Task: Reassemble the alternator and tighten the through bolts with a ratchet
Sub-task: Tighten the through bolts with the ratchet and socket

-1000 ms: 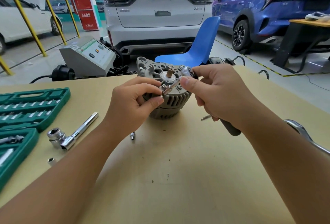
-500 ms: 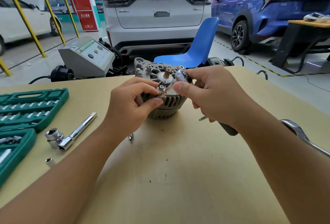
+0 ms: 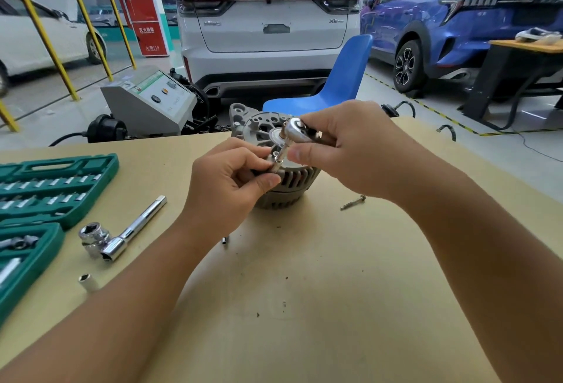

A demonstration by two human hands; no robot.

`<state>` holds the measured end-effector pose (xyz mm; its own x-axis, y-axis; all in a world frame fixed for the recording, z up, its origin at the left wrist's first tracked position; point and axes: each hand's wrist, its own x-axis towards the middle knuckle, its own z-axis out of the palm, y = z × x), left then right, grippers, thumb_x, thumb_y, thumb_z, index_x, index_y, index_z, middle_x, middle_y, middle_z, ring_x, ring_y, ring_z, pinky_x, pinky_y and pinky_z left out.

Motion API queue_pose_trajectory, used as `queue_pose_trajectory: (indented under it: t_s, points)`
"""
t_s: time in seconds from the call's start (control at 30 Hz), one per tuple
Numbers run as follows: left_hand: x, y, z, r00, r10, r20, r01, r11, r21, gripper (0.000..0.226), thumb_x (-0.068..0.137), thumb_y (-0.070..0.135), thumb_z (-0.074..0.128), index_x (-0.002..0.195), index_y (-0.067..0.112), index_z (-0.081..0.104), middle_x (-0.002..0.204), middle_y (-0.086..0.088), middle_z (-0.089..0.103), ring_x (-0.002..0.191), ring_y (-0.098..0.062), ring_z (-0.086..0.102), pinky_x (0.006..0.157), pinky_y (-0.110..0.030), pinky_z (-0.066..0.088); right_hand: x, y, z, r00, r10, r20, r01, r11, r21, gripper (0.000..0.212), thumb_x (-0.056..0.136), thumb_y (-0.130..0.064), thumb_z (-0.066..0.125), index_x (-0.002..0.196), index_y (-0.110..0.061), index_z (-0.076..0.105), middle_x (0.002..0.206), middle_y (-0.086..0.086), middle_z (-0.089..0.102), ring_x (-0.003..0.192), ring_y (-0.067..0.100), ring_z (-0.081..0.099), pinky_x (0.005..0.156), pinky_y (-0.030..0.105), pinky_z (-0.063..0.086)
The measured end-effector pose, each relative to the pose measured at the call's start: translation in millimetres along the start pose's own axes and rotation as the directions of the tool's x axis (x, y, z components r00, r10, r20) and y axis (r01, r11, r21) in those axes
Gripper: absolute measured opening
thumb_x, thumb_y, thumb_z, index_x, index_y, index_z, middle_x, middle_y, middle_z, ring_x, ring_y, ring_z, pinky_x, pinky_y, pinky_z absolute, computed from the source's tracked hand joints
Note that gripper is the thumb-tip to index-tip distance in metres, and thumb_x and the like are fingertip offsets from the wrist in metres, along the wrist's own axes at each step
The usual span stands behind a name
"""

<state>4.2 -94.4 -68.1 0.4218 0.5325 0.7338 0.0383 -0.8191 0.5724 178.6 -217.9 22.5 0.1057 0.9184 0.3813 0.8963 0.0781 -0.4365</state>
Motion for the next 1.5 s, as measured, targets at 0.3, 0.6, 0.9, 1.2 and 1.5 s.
queue_pose_trajectory:
  t_s: [0.3,0.6,0.9,1.2,1.5]
  points:
    - [4.1,5.6,1.6,0.999,0.046,-0.024,-0.046,0.999,0.010,0.018,0.088,0.025,0.082,0.093,0.009,0.078,0.092,-0.001,0.070,0.069,-0.018,0.067,0.059,-0.046,0.058,29.6,-20.9,-24.4,0.964,0.066,0.257,-0.049,0.996,-0.071,0.044,0.085,-0.040,0.080,0.126,-0.027,0.070,0.069,-0.003,0.072,0.053,0.012,0.069,0.053,0.025,0.057]
    - [9.3,15.6,4.2,0.985,0.172,-0.028,-0.167,0.977,0.136,0.031,0.096,0.027,0.064,0.076,0.003,0.068,0.062,0.000,0.054,0.058,-0.014,0.046,0.058,-0.016,0.035,26.1,-28.8,-16.7,0.918,0.064,0.391,-0.069,0.998,-0.001,0.034,0.096,-0.039,0.070,0.090,-0.006,0.066,0.068,0.011,0.074,0.047,0.023,0.071,0.046,0.033,0.060]
    - [9.7,17.6,2.0,0.996,0.078,0.048,-0.074,0.994,-0.080,0.007,0.094,0.030,0.070,0.096,0.023,0.069,0.075,-0.001,0.066,0.053,-0.014,0.062,0.048,-0.026,0.051,26.1,-38.1,-22.1,0.992,-0.059,0.116,0.099,0.920,-0.378,0.028,0.089,-0.007,0.063,0.078,-0.033,0.066,0.076,-0.006,0.055,0.067,0.017,0.055,0.052,0.026,0.040]
    - [8.2,16.7,7.6,1.000,-0.003,0.005,0.003,0.992,-0.128,0.007,0.093,0.019,0.064,0.092,0.021,0.070,0.068,0.014,0.066,0.050,-0.011,0.060,0.050,-0.018,0.048,20.0,-49.8,-20.7,0.975,-0.040,0.220,0.117,0.929,-0.350,0.035,0.090,-0.026,0.061,0.061,-0.018,0.043,0.045,-0.005,0.041,0.037,0.012,0.037,0.030,0.012,0.029]
    - [11.7,21.3,8.3,0.996,0.071,0.049,-0.069,0.997,-0.030,0.012,0.095,0.031,0.059,0.088,0.028,0.068,0.068,0.014,0.061,0.057,-0.012,0.055,0.054,-0.025,0.044,15.3,-48.2,-18.1,0.975,0.076,0.208,0.005,0.931,-0.365,0.013,0.089,-0.010,0.056,0.081,-0.019,0.059,0.075,0.000,0.055,0.051,0.013,0.060,0.041,0.027,0.045]
